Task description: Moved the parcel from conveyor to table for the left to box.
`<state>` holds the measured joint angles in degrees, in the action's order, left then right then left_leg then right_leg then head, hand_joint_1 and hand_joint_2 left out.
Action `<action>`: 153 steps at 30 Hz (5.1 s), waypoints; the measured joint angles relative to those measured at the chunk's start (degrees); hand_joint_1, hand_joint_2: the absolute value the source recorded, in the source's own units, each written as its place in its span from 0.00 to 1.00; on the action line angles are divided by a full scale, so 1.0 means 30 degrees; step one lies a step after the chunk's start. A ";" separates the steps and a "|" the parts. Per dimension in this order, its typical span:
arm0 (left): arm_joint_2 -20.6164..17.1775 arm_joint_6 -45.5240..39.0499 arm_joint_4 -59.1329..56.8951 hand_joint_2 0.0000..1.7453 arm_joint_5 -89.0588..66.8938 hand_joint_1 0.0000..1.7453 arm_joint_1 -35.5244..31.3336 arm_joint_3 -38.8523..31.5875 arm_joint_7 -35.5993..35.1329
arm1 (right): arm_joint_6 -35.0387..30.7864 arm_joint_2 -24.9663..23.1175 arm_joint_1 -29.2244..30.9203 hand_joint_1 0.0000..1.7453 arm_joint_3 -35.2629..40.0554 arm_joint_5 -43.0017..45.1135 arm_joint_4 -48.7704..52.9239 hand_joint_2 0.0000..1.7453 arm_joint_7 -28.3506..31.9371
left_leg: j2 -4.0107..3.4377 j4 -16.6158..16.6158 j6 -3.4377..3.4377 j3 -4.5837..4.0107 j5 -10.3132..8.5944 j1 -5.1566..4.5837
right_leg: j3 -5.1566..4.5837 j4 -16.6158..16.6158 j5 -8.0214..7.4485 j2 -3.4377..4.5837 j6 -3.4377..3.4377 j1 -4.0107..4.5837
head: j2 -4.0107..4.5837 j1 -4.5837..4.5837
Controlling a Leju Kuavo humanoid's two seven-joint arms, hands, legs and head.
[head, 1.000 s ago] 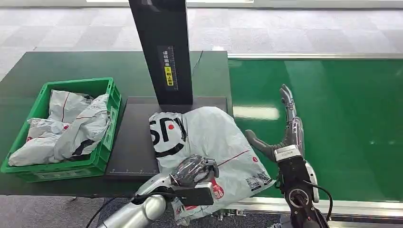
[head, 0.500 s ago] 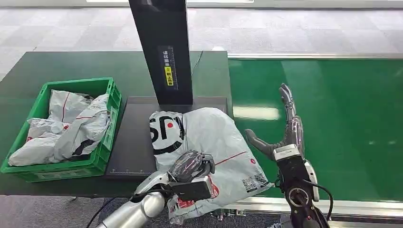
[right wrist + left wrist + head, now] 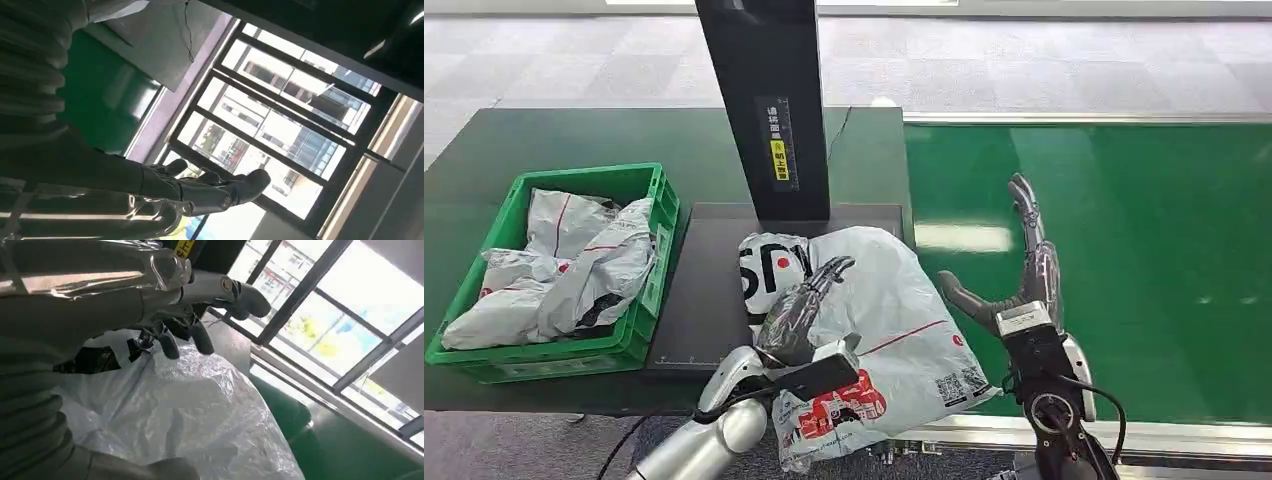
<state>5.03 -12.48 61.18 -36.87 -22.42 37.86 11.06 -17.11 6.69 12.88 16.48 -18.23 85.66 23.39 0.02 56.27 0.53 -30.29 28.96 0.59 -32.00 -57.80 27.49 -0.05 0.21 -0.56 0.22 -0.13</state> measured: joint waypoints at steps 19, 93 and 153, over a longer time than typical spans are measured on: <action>-0.0022 0.1990 -0.1762 1.00 -0.3735 0.00 -0.0639 0.0466 -0.3387 | 0.0044 0.0044 0.0441 0.00 0.0124 -0.0029 -0.0379 1.00 -0.0299 | 0.0002 0.0000 0.0000 -0.0002 0.0000 0.0000 | -0.0001 0.0000 0.0000 0.0000 0.0000 0.0000 | 0.0000 0.0000; -0.3207 -0.7570 0.1860 1.00 -0.7773 1.00 0.0169 -0.3381 0.0307 | 0.0262 0.0809 -0.0291 0.00 -0.0095 -0.0859 -0.0029 1.00 -0.0328 | -0.0005 -0.0005 -0.0004 0.0012 -0.0013 0.0004 | 0.0017 -0.0005 -0.0001 -0.0001 -0.0001 0.0006 | 0.0000 0.0000; -0.6994 1.1288 -1.1184 1.00 -1.1247 1.00 -1.0398 -1.1481 -0.2052 | -0.0299 0.1836 0.0417 0.00 0.0015 -0.0772 -0.0430 1.00 -0.0648 | 0.0050 -0.0004 0.0020 -0.0040 -0.0073 0.0000 | -0.0035 -0.0017 -0.0045 -0.0050 -0.0029 0.0004 | 0.0000 0.0000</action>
<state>-15.96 21.38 27.63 -70.62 -53.61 3.41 4.90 -18.01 12.20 14.13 16.52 -20.55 84.37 21.44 0.17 56.25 0.59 -30.41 28.74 0.59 -32.10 -57.86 27.35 -0.20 0.13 -0.55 0.22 -0.13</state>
